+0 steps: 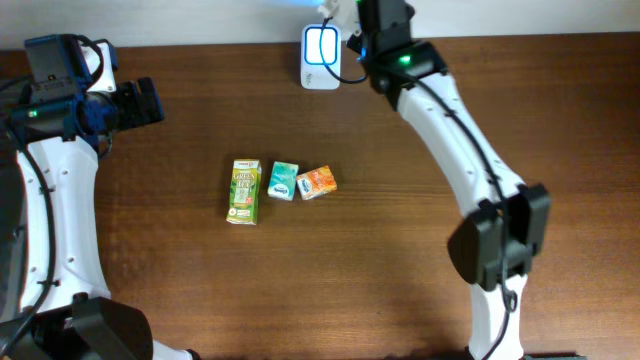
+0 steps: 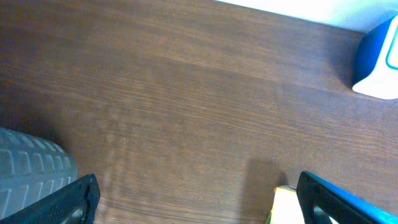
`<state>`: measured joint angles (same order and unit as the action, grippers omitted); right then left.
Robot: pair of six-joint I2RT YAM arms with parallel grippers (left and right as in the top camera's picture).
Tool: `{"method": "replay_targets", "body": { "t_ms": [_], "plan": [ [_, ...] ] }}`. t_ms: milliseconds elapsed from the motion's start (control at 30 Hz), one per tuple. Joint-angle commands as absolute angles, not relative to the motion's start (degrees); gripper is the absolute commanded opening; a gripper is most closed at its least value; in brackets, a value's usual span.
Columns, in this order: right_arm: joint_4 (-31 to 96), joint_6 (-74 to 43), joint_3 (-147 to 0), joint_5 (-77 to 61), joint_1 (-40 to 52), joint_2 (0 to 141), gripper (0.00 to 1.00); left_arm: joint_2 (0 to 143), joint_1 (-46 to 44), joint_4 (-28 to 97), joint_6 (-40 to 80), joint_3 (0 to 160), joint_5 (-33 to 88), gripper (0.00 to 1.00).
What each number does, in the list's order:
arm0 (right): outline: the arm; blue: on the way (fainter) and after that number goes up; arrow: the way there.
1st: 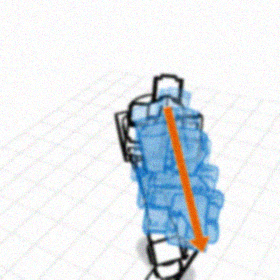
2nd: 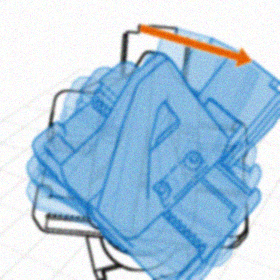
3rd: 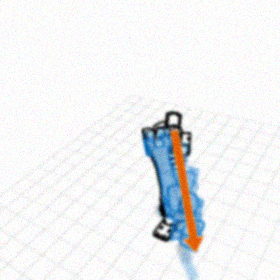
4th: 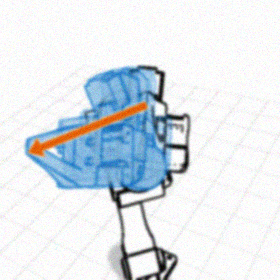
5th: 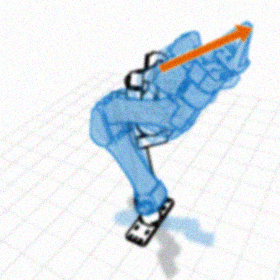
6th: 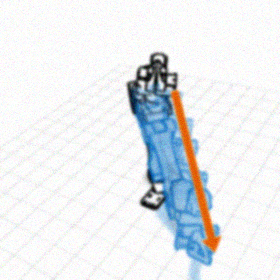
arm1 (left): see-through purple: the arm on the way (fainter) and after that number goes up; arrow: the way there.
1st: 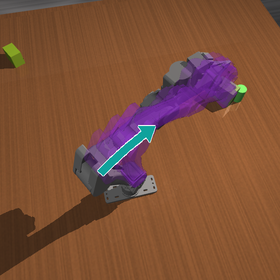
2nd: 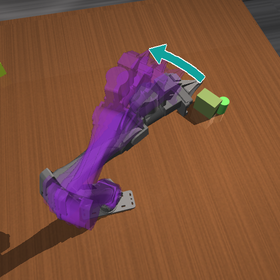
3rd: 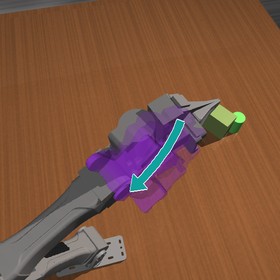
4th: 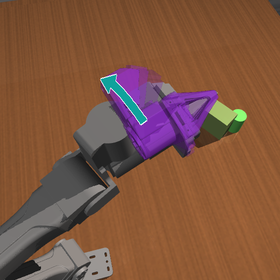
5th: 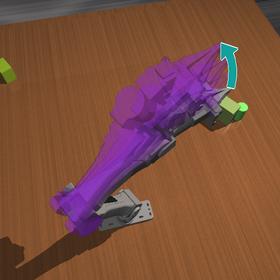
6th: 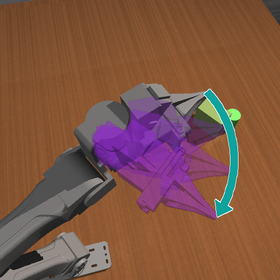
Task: Scan the item barcode
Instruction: 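Carry the snack bag to the white scanner and hold it there, then carry the snack bag to the table's right side and release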
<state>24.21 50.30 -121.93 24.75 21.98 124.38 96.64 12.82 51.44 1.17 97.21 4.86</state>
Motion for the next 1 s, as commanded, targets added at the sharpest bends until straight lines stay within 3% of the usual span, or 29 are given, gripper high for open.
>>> {"method": "replay_targets", "body": {
  "t_ms": [0, 633, 967],
  "plan": [
    [18.5, 58.0, -123.1, 32.6, 23.6, 128.0, 0.04, 96.6, 13.2, 51.5, 1.5, 98.2, 4.7, 0.99],
    [8.1, 76.3, -123.0, 35.2, 29.3, 132.6, 0.04, 96.6, 13.1, 51.5, 1.5, 98.2, 4.7, 0.99],
    [8.8, 76.5, -123.0, 35.4, 29.3, 134.3, 0.04, 96.6, 13.1, 51.5, 1.5, 98.2, 4.7, 0.99]
  ]
}}
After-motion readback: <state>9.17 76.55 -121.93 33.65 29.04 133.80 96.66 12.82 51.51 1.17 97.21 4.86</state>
